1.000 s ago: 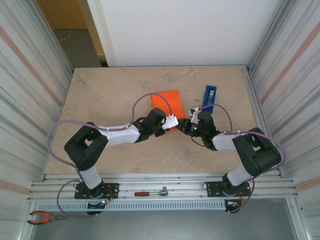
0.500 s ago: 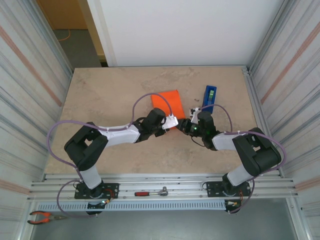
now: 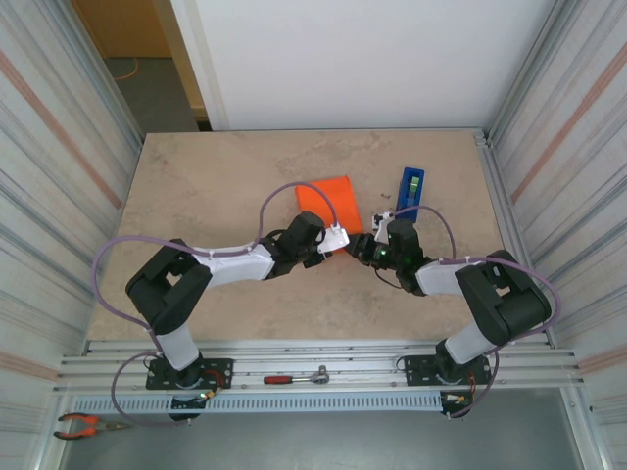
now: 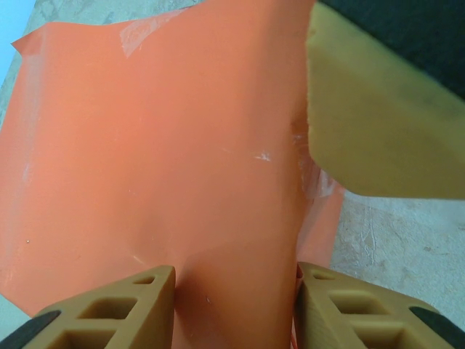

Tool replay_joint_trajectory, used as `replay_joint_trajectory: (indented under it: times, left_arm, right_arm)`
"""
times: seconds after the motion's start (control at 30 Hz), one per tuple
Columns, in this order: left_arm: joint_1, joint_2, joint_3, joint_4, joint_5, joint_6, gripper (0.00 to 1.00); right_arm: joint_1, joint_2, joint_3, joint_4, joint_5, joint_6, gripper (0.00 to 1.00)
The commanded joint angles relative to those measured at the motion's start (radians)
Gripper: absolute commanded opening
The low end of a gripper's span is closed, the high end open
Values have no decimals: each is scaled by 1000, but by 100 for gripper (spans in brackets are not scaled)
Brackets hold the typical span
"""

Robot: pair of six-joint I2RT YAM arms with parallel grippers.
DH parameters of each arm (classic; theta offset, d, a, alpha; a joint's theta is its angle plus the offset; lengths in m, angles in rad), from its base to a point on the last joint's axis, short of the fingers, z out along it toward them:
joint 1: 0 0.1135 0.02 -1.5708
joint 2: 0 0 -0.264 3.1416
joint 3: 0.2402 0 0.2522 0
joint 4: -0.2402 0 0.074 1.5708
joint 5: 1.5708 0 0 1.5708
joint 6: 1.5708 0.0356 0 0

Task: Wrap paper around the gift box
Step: Wrap the gift box with the wrapping paper.

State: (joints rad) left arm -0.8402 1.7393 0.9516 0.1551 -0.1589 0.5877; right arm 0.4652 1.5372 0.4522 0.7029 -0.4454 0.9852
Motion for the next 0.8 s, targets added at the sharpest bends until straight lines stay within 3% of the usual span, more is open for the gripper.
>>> replay_joint_trajectory:
  times: [0.0,0.37,0.77]
  left_arm:
    - [-7,24,-19,-48,14,-22,43]
    - [-6,23,-19,-46,15,-23,43]
    - [-7,21,-18,-48,16,-22,43]
  right_arm:
    - [-2,-25,-14,-2,-16,17,25]
    - [-2,-24,-20,-4,-13,20,26]
    - [-25,-87,-50,-67,-10,-2,34]
